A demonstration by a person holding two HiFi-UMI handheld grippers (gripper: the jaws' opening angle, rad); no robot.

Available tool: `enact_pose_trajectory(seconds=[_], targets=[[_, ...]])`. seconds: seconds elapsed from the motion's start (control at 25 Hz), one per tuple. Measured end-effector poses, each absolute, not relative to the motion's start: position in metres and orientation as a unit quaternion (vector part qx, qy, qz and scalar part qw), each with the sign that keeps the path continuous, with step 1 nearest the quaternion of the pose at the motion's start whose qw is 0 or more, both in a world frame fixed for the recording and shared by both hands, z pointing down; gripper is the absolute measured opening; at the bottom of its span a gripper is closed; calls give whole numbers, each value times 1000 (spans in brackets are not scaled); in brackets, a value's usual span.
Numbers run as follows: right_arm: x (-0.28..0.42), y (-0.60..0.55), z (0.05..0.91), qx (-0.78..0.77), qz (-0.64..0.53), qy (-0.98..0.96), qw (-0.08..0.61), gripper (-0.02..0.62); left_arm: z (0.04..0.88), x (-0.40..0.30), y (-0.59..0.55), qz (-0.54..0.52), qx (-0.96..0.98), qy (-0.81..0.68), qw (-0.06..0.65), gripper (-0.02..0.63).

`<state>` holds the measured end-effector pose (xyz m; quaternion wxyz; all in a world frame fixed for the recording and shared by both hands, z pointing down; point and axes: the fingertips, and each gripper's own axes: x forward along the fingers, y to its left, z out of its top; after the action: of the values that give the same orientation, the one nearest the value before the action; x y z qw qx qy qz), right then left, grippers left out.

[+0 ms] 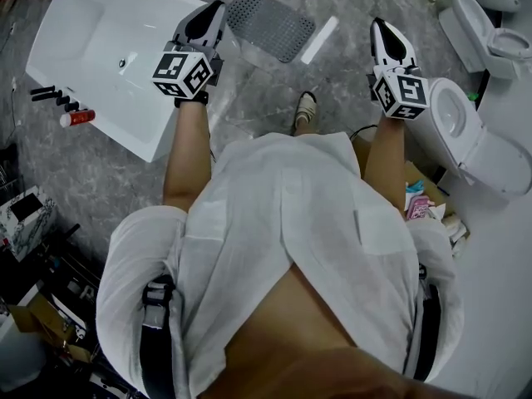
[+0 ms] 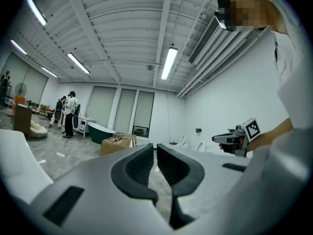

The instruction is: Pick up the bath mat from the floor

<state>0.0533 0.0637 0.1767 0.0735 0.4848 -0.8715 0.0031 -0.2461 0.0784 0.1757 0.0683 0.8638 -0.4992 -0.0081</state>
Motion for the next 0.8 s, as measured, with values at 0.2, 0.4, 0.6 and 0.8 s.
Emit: enact_pose_trajectory(seconds=[0.2, 0.4, 0.6, 0.8], targets=[[74, 21, 179, 483, 9, -873, 71, 29, 181, -227, 43, -1, 862, -502, 73, 18], [86, -6, 181, 475, 10, -877, 72, 29, 181, -212, 18, 1, 859, -507, 76, 18], [99, -30, 183, 469, 17, -881, 70, 29, 180, -199, -1, 7, 855, -513, 76, 18], [106, -50, 182, 456, 16, -887, 72, 29, 175, -185, -16, 12, 854, -515, 72, 18]])
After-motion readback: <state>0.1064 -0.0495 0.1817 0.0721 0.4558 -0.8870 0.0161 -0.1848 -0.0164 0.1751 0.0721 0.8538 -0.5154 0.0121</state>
